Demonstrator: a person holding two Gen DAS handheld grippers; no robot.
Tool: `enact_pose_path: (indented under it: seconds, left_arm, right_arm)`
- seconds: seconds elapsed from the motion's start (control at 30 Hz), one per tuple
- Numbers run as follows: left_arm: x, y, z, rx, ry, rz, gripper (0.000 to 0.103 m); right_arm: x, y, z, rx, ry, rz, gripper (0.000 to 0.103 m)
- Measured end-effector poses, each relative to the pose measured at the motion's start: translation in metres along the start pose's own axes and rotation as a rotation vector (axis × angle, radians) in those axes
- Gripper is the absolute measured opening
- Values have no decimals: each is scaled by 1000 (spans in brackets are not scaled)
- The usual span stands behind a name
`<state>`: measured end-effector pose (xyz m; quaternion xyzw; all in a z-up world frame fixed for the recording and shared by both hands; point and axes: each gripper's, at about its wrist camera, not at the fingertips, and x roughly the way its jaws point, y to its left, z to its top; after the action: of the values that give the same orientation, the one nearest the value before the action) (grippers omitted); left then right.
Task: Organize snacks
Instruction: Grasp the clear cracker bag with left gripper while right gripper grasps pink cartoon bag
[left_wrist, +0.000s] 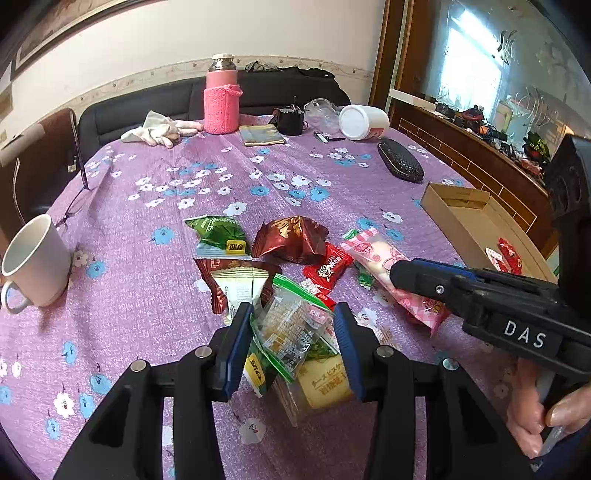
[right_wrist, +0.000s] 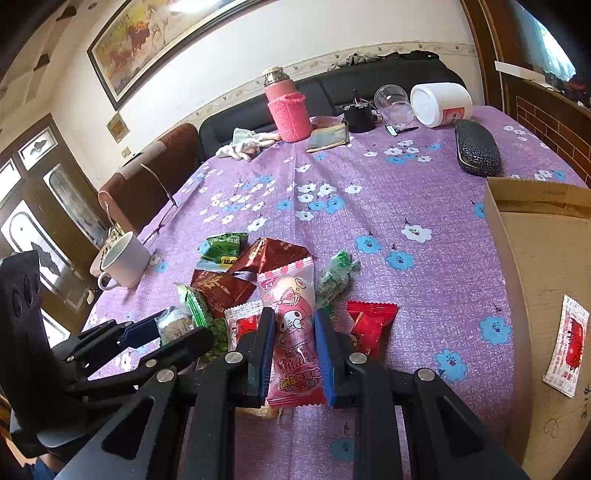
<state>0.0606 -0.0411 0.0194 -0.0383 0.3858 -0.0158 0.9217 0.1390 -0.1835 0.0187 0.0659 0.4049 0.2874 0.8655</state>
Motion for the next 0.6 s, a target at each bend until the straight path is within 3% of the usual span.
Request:
enact_pose_path:
  seconds: [0.6]
  left_arm:
    - [-6, -10, -1, 52, -42, 57, 43]
  right_arm:
    - [-2, 3, -2, -22, -17, -24, 23]
